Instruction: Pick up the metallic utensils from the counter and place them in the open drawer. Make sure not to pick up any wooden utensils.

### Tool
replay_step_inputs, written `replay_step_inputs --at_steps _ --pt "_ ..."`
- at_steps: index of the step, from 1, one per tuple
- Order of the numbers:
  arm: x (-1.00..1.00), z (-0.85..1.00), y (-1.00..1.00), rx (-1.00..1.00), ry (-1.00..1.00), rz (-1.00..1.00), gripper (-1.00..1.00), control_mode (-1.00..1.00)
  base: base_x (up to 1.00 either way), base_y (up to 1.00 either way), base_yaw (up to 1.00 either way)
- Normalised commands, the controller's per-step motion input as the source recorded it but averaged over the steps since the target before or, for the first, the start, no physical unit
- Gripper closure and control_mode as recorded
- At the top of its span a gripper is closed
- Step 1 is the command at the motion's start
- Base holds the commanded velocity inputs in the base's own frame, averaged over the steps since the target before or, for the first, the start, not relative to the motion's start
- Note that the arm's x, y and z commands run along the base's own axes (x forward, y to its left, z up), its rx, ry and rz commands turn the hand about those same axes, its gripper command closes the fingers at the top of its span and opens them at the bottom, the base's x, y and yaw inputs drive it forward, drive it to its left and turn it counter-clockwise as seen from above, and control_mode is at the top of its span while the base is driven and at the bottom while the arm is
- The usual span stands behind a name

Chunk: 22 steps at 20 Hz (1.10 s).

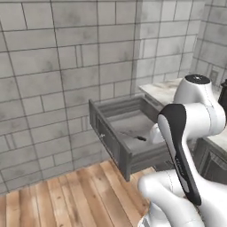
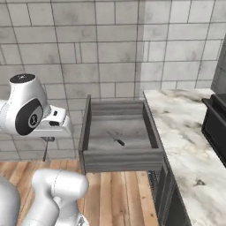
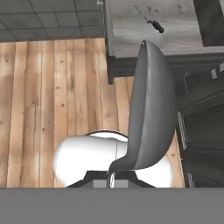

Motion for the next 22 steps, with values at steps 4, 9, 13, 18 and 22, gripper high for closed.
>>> replay_step_inputs --at_steps 4,9,13,18,22 --pt "0.00 0.00 0.00 0.00 0.00 0.00 1.00 1.00 0.40 -0.90 0.32" --pt "0.00 0.00 0.00 0.00 0.00 0.00 1.00 1.00 0.31 -0.71 0.10" --pt "0.00 0.00 0.00 0.00 0.00 0.00 1.00 1.00 0.46 -0.41 0.00" --pt "0.00 0.00 0.00 0.00 0.00 0.00 1.00 1.00 0.24 -0.08 0.04" --pt "0.00 0.00 0.00 0.00 0.00 0.00 1.00 1.00 0.18 0.00 0.16"
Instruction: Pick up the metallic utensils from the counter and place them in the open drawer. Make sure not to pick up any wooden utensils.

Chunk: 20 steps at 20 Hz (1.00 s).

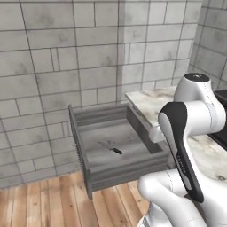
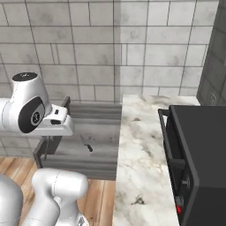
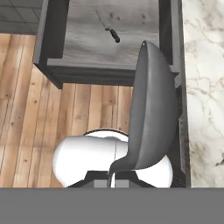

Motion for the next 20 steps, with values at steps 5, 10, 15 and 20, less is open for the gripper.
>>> replay_step_inputs --at_steps 5,10,15,20 --pt "0.00 0.00 0.00 0.00 0.00 0.00 1.00 1.00 0.50 0.00 0.21" --pt "0.00 0.00 0.00 0.00 0.00 0.00 1.00 1.00 0.66 0.00 0.16" --pt "0.00 0.00 0.00 0.00 0.00 0.00 1.00 1.00 0.02 -0.06 0.06" --pt "0.00 0.00 0.00 0.00 0.00 0.00 1.00 1.00 0.00 0.00 0.00"
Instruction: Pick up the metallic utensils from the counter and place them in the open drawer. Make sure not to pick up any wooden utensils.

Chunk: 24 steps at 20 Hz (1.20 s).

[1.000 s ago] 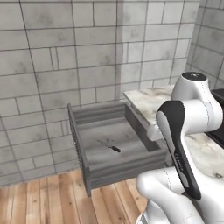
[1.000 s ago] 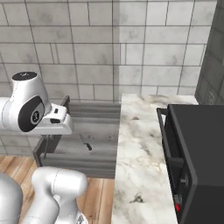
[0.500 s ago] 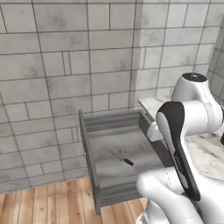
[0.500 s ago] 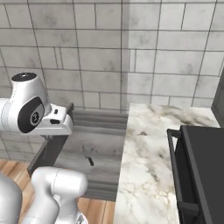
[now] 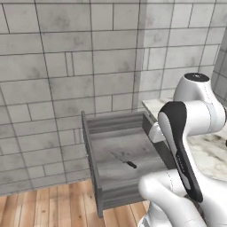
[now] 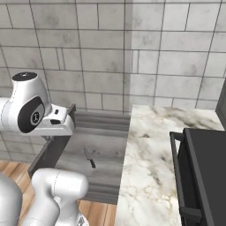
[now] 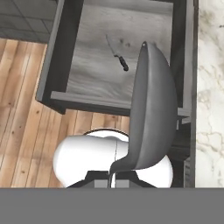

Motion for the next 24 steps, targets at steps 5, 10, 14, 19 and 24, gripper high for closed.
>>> replay_step_inputs --at_steps 5,10,14,19,24 --pt "0.00 0.00 0.00 0.00 0.00 0.00 1.00 1.00 0.00 0.00 0.00" --pt "0.00 0.00 0.00 0.00 0.00 0.00 1.00 1.00 0.00 0.00 0.00" --pt "0.41 -0.24 0.02 0.00 0.06 0.01 1.00 -1.00 0.00 0.00 0.00" --pt "0.78 -0.48 0.14 0.00 0.16 0.03 1.00 -1.00 0.00 0.00 0.00" --pt "0.76 -0.65 0.01 0.05 0.16 0.05 1.00 -1.00 0.00 0.00 0.00"
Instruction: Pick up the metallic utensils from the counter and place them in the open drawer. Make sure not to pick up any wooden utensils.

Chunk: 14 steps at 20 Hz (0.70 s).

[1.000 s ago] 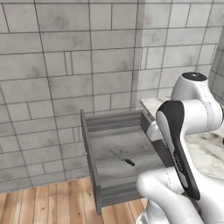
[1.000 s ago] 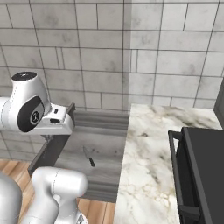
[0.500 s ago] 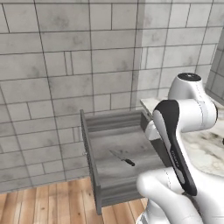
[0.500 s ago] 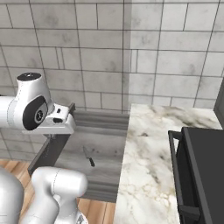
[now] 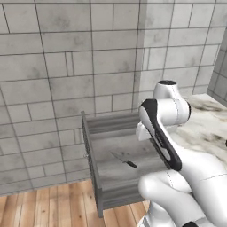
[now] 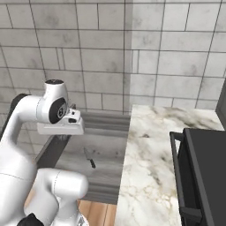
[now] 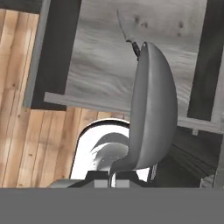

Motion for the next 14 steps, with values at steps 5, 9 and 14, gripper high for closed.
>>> replay_step_inputs --at_steps 5,9,14 --pt "0.71 -0.94 0.00 0.06 0.00 0.07 1.00 -1.00 0.00 0.00 0.00" --pt "0.65 -0.99 0.09 0.02 -0.04 0.05 1.00 -1.00 0.00 0.00 0.00" --pt "0.86 -0.58 0.08 0.00 0.00 0.00 1.00 -1.00 0.00 0.00 0.00"
